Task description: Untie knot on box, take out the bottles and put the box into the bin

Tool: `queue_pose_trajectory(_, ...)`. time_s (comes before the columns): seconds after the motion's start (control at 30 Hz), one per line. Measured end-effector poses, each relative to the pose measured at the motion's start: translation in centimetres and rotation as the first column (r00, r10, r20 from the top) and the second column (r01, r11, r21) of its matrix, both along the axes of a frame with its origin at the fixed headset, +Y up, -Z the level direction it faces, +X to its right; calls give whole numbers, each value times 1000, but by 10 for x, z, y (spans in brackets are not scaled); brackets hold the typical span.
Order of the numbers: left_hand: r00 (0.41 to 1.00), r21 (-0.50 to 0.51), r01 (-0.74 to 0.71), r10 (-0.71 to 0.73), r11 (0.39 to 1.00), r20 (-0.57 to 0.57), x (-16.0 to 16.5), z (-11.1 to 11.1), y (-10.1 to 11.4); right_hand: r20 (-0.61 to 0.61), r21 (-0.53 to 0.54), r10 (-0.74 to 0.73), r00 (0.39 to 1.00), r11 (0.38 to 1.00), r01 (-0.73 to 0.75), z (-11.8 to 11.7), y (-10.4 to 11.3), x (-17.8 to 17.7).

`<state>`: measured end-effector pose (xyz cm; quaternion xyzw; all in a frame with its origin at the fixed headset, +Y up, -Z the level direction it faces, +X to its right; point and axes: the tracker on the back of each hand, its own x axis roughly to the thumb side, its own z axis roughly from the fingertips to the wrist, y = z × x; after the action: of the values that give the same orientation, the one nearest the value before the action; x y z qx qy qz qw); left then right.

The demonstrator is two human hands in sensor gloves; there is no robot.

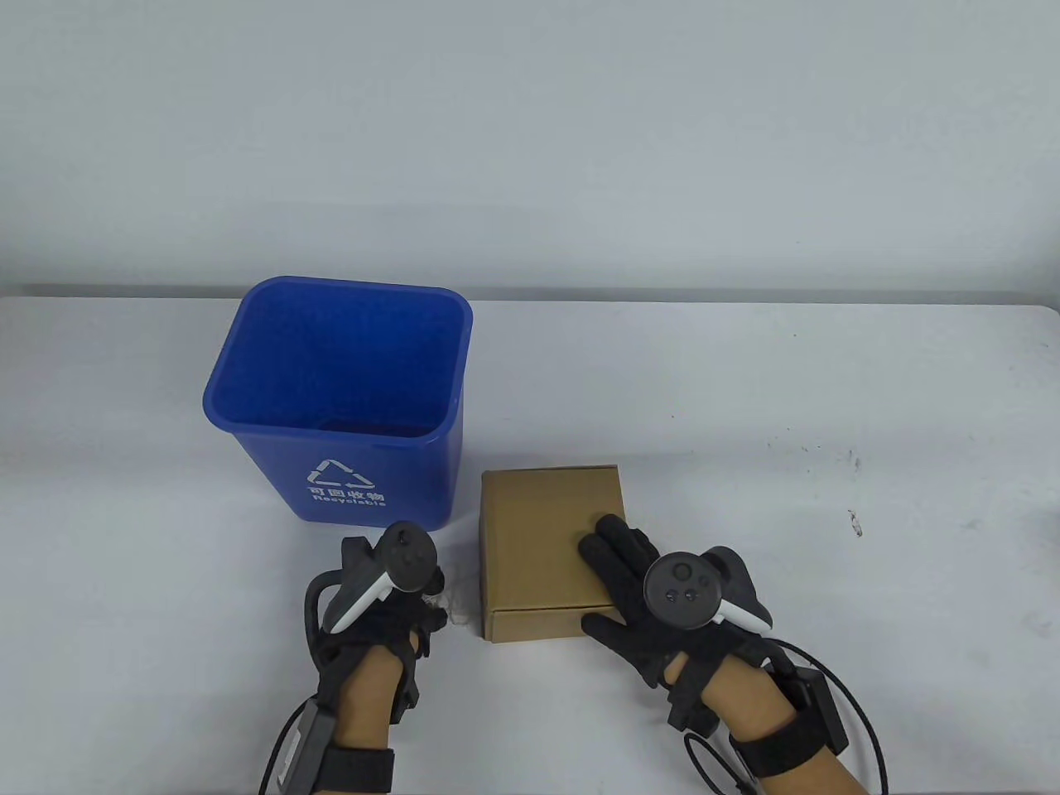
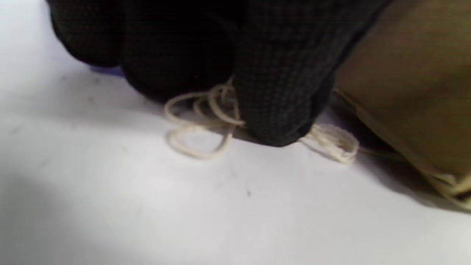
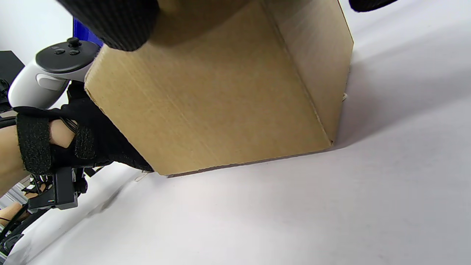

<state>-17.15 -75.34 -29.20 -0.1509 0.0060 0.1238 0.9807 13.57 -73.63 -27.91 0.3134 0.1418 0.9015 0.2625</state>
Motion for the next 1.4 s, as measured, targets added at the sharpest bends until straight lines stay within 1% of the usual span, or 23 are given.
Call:
queue_pose_trajectory(0.1,1000,6,29,-29,1000,2,4,3,1,2,2,1,1000,1000,-1,0,0,0)
queue_pose_trajectory(0.13,999,21,37,-38,999,20,7,3,1,2,3,1,1000,1000,-1,0,0,0)
queue_pose_trajectory(0.2,993,-9,92,-91,996,73,12,4,1,3,4,2,1000,1000,-2,0,0,0)
queue_pose_trajectory(0.27,990,18,83,-85,996,116,16,5,0,5,7,0,1000,1000,0,0,0,-1)
queue_pose_trajectory(0.3,986,16,101,-103,995,132,18,5,-3,9,14,-4,1000,1000,4,1,0,-1)
queue_pose_trajectory(0.4,965,59,172,-181,983,190,24,7,-4,11,37,-7,1000,999,7,0,0,-1)
queue_pose_trajectory(0.47,955,95,196,-212,976,208,23,8,-4,10,26,-14,1000,1000,13,0,1,0)
queue_pose_trajectory(0.5,955,87,196,-211,977,209,20,7,-3,10,23,-23,1000,999,23,-1,1,1)
queue_pose_trajectory(0.53,962,77,177,-189,981,198,16,8,-1,10,21,-30,999,999,30,-1,1,2)
queue_pose_trajectory(0.57,973,93,131,-146,987,178,10,9,3,10,15,-36,999,999,36,-2,1,3)
queue_pose_trajectory(0.63,987,178,49,-75,983,143,-1,12,14,10,15,-42,999,999,41,-2,1,3)
queue_pose_trajectory(0.67,991,205,14,-42,979,129,-5,14,19,10,15,-43,999,999,43,-2,1,4)
queue_pose_trajectory(0.73,994,271,-50,22,961,106,-14,20,30,10,14,-45,999,999,45,-2,1,3)
queue_pose_trajectory(0.9,991,372,-132,114,919,71,-29,30,47,13,11,-43,999,999,43,-1,2,4)
queue_pose_trajectory(0.97,986,417,-166,152,894,66,-33,34,54,16,15,-26,1000,1000,26,-1,2,5)
queue_pose_trajectory(1.07,979,519,-196,200,832,50,-40,45,68,22,31,5,1000,1000,-5,-1,4,6)
queue_pose_trajectory(1.13,972,592,-210,232,778,40,-46,53,78,26,32,14,1000,999,-15,-2,4,7)
queue_pose_trajectory(1.17,966,641,-224,256,734,43,-49,58,82,28,32,17,999,999,-18,-2,4,8)
queue_pose_trajectory(1.23,960,704,-229,276,672,49,-52,66,90,30,29,14,999,999,-15,-2,4,8)
queue_pose_trajectory(1.33,955,783,-232,287,577,71,-52,78,100,29,33,21,999,999,-22,-2,5,8)
queue_pose_trajectory(1.4,956,816,-224,284,533,77,-52,83,105,29,34,25,999,999,-26,-2,5,8)
